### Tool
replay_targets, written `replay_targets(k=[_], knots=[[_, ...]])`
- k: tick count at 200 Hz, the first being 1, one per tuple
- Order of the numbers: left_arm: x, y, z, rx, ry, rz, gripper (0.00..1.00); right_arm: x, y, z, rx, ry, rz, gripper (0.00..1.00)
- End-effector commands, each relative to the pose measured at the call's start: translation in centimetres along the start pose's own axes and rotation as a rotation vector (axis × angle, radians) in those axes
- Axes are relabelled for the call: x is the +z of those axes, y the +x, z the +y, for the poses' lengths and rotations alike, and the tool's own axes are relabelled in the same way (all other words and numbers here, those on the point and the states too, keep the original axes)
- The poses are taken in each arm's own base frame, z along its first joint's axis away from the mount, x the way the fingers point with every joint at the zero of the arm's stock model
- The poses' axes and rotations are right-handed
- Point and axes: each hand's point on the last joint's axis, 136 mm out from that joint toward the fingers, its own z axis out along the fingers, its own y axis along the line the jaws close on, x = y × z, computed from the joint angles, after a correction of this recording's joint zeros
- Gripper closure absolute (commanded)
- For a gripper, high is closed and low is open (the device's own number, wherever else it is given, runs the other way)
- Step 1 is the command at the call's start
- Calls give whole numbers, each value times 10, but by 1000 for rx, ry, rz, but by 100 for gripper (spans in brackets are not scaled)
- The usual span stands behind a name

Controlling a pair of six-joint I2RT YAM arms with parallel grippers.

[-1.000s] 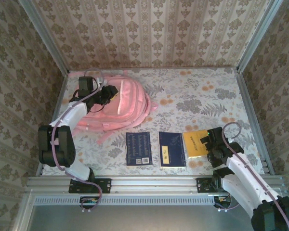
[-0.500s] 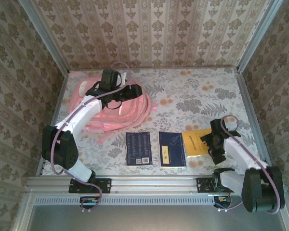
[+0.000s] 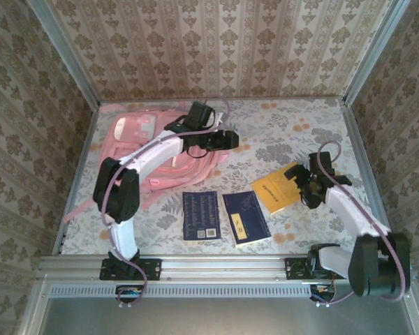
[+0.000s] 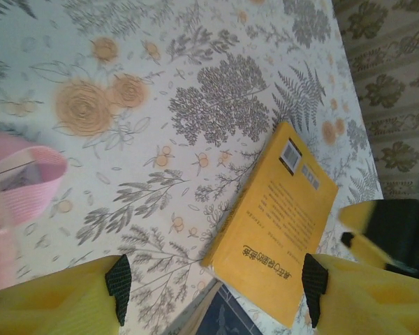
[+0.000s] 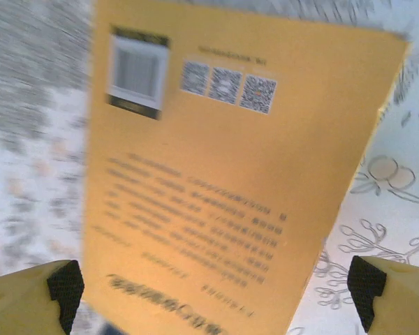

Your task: Pack the student bag

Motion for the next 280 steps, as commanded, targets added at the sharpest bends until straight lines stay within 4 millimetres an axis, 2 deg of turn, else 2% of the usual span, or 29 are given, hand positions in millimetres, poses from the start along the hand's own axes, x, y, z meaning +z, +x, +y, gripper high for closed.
replay_targets(k=[1, 17, 36, 62, 85, 102, 170, 246, 280], knots=[[22, 3, -19, 27, 51, 49, 31, -3, -2, -28, 74, 46, -44, 0], [45, 7, -23, 25, 69, 89, 31, 1, 1, -34, 117, -8, -41, 0], [71, 15, -25, 5, 93, 138, 31, 11, 7, -28, 114, -104, -12, 0], [104, 31, -24, -10, 94, 185, 34, 23, 14, -31, 93, -104, 29, 0], [129, 53, -29, 1, 92, 238, 34, 33, 16, -20, 68, -166, 79, 1], [141, 63, -32, -2, 94, 256, 35, 38, 17, -14, 46, -182, 107, 2], [165, 88, -37, 5, 91, 316, 40, 46, 21, 14, -9, -306, 184, 10], [173, 96, -35, -1, 82, 340, 41, 36, 14, 15, -9, -236, 191, 10], [172, 97, -37, 8, 85, 348, 42, 36, 17, 25, 26, -246, 252, 12]])
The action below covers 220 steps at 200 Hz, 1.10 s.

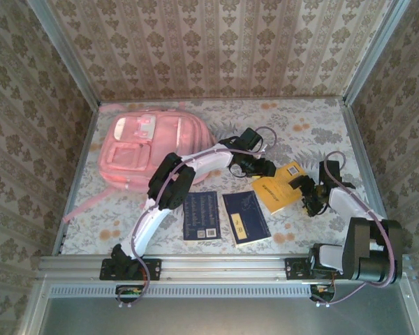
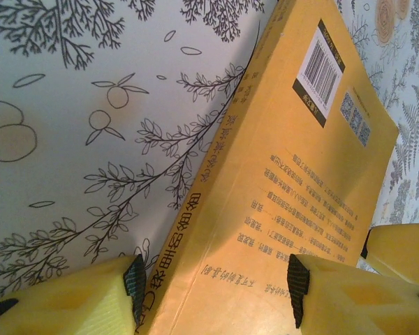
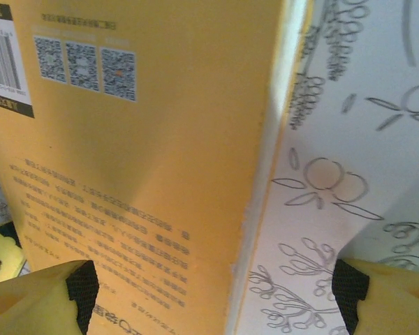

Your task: Pack the student bag

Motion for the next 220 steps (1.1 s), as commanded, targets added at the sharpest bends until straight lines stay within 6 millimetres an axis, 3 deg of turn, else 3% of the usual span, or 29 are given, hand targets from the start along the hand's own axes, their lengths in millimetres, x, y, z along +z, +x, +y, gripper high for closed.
replay_targets(k=[1, 36, 95, 130, 172, 220], knots=[[5, 4, -4, -1, 8, 29, 42, -1, 3, 62, -90, -240, 66, 12], [4, 3, -3, -2, 9, 29, 42, -5, 0, 66, -95, -271, 37, 20], [9, 7, -5, -24, 38, 42, 44, 18, 3, 67, -53, -346, 68, 34], [9, 9, -5, -24, 42, 48, 45, 3, 2, 77, -85, -407, 30, 44], [9, 7, -6, -15, 44, 41, 47, -22, 4, 84, -158, -405, -6, 48], [8, 6, -10, -20, 59, 38, 48, -19, 11, 89, -179, -418, 20, 49]])
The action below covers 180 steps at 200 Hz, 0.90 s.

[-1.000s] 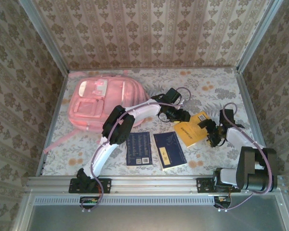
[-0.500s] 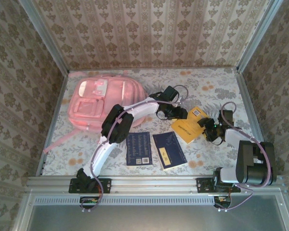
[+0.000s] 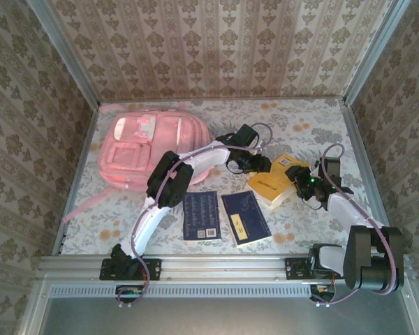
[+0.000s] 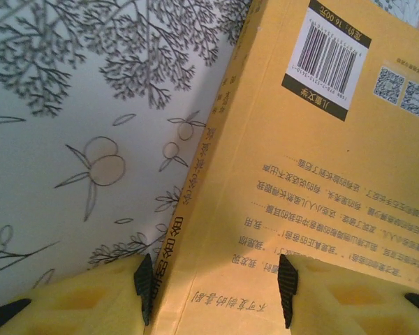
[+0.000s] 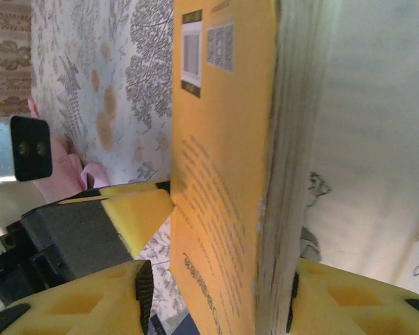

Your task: Pack the student bag

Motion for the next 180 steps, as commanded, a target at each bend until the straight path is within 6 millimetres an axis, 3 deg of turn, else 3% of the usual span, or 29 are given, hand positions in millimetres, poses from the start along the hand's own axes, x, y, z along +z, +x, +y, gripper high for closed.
replay_targets(k=[1, 26, 52, 64, 94, 123, 151, 180], knots=[[15, 19, -23, 15, 80, 63, 48, 2, 8, 17, -34, -62, 61, 49], [13, 19, -26, 16, 88, 62, 49, 9, 6, 21, -25, -69, 65, 59], [1, 15, -30, 22, 89, 50, 50, 10, 2, 16, -25, -30, 48, 84], [-12, 9, -29, 22, 81, 32, 49, 6, 0, 17, -35, -20, 36, 91], [-70, -13, -28, 28, 67, -57, 43, -11, -5, 30, -73, -27, -9, 95], [-134, -19, -34, 70, 48, -140, 39, -27, -2, 72, -163, -136, -1, 97], [-184, -10, -26, 46, 44, -226, 36, -48, 12, 118, -294, -227, 23, 97], [-224, 5, -25, -82, 253, -330, 34, -71, 32, 154, -386, -362, 58, 97]])
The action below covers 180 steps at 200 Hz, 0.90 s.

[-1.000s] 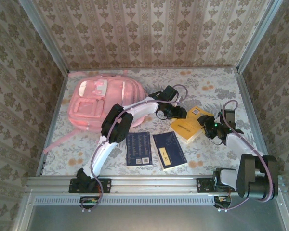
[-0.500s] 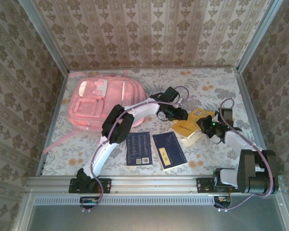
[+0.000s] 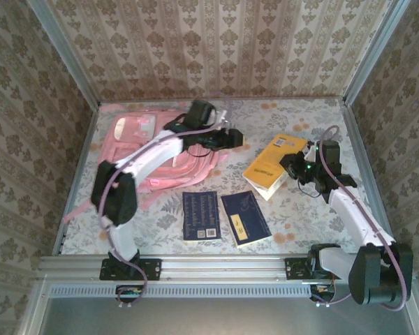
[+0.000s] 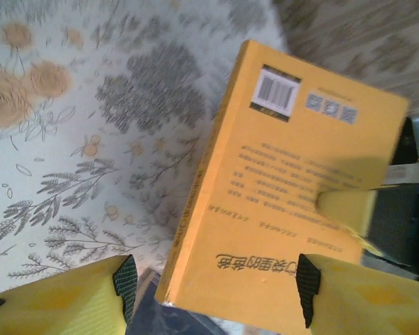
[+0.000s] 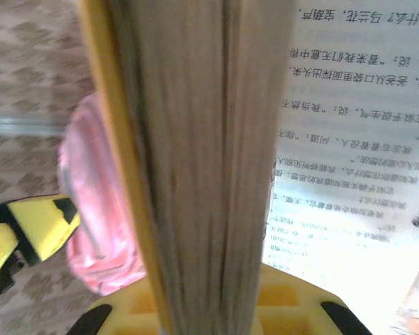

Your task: Pack the student bag

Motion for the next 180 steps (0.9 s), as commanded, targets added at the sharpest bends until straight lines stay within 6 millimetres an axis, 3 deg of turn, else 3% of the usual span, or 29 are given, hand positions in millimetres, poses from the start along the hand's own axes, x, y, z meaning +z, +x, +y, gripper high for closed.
replay_targets(k=[1, 58, 118, 180], knots=[[-15, 13, 4, -117, 116, -33, 34, -22, 5, 57, -139, -175, 15, 97], [-30, 34, -12, -130, 232, -18, 32, -29, 34, 116, -219, -369, 92, 98], [-21, 49, -37, -119, 368, 11, 36, -20, 55, 138, -211, -441, 169, 99], [-38, 51, -40, -108, 379, -34, 68, -9, 58, 128, -217, -372, 151, 95]])
